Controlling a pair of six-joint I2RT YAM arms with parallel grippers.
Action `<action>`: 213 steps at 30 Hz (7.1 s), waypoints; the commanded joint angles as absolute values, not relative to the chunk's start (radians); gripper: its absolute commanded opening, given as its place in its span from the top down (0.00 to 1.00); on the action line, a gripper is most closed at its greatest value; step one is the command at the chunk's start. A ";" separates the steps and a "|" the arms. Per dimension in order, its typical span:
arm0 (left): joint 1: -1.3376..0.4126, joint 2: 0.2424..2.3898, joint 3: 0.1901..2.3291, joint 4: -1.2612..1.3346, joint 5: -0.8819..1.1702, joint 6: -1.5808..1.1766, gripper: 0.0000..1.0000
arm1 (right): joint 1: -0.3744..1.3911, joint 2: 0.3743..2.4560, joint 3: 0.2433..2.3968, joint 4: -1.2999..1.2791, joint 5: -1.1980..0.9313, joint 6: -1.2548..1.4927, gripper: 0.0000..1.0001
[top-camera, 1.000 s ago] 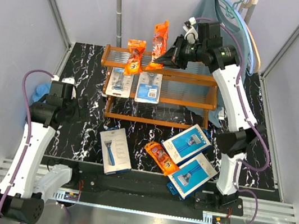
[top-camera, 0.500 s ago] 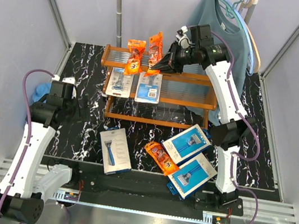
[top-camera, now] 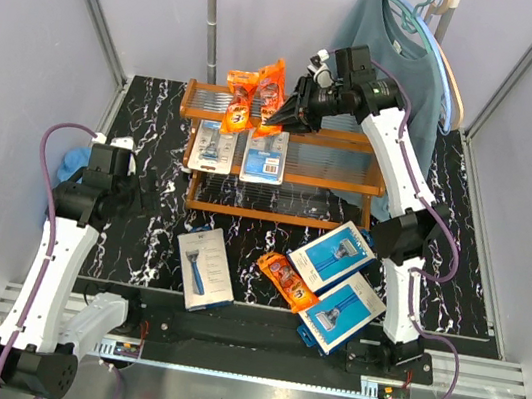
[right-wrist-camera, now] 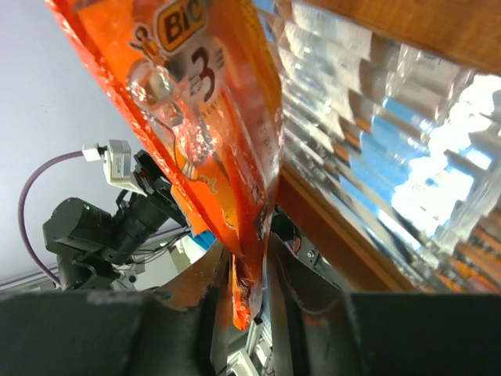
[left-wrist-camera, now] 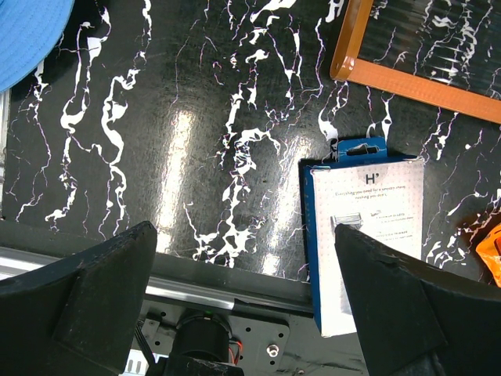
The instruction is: Place and organize the shaving razors onto the shelf
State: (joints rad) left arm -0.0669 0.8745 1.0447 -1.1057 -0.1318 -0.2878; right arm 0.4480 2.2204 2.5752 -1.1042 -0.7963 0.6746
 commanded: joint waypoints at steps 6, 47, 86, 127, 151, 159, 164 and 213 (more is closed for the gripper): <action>-0.072 0.859 1.051 -1.078 -0.161 -0.281 0.01 | 0.439 2.230 2.600 -1.029 -0.835 0.701 0.58; -0.078 0.848 1.052 -1.080 -0.166 -0.282 0.01 | 0.420 1.987 2.370 -1.028 -0.650 0.641 0.00; -0.655 0.899 0.792 -0.603 0.178 -0.878 0.01 | 0.422 1.218 1.277 -0.775 -0.551 0.724 0.00; -1.009 1.592 0.537 0.367 0.201 -1.387 0.43 | 0.420 0.862 0.813 -0.756 -0.506 0.815 0.00; -1.009 1.407 0.624 0.074 0.086 -1.203 1.00 | 0.420 0.844 0.779 -0.742 -0.506 0.821 0.00; -1.008 1.257 0.745 -0.153 0.031 -1.045 1.00 | 0.420 0.842 0.792 -0.732 -0.511 0.816 0.00; -1.008 1.226 0.816 -0.204 0.069 -0.931 1.00 | 0.420 0.841 0.792 -0.706 -0.540 0.818 0.00; -0.939 1.262 0.927 0.054 0.489 -0.796 1.00 | 0.420 0.726 0.669 -0.557 -0.703 0.833 1.00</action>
State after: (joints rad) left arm -0.9367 1.2690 0.8928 -0.0330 0.4435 -0.7906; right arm 0.4248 0.7410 0.6796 -0.5838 -0.7017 0.8295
